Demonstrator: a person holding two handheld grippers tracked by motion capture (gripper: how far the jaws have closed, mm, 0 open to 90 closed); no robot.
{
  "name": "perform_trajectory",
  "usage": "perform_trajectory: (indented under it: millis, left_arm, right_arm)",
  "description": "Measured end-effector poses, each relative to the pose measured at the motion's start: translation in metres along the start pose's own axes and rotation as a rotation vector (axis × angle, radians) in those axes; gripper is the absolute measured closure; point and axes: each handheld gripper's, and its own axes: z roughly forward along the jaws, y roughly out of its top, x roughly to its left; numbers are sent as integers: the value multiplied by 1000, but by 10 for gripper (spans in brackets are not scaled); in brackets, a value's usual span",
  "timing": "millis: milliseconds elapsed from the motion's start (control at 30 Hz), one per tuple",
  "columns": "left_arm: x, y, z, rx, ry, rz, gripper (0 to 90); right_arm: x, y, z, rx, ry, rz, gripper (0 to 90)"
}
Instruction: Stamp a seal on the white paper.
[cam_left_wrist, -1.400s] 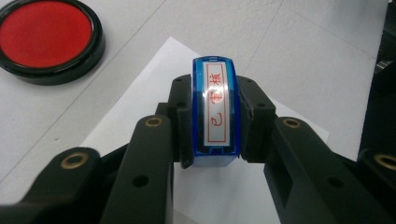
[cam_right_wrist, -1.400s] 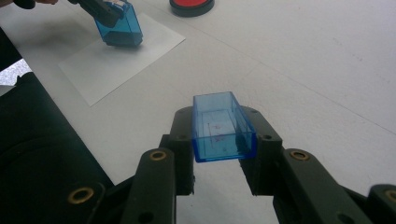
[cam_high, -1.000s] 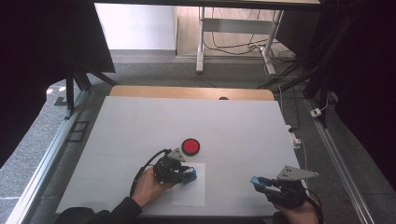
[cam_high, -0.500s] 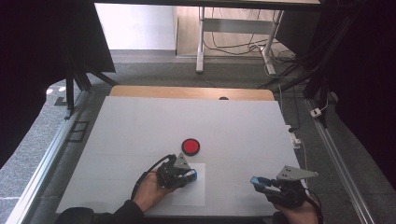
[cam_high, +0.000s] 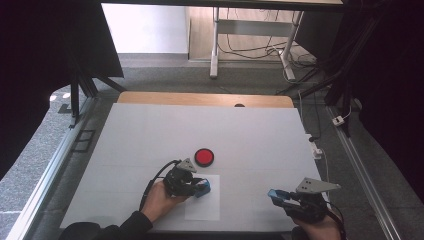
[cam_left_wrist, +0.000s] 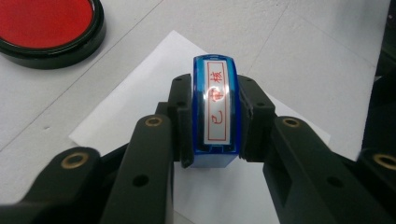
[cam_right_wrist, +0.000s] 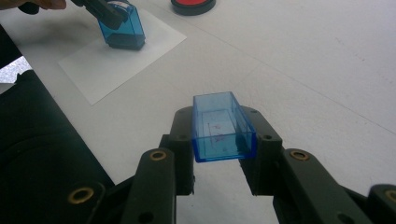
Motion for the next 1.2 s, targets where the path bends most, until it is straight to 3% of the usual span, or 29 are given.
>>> perform_trajectory:
  millis: [133,367,533,767,1200]
  left_arm:
    - [-3,1,0,4,19,15,704]
    - [-13,1,1,18,76,77,704]
    - [-16,1,2,19,89,82,703]
    - [-14,3,1,28,76,82,701]
    - [-3,3,-1,13,9,28,698]
  right_arm:
    - [0,0,0,1,0,0,679]
    - [0,0,0,2,1,-4,679]
    - [0,0,0,2,1,-5,679]
    - [0,0,0,0,2,-1,679]
    - [-1,0,0,-5,4,-2,678]
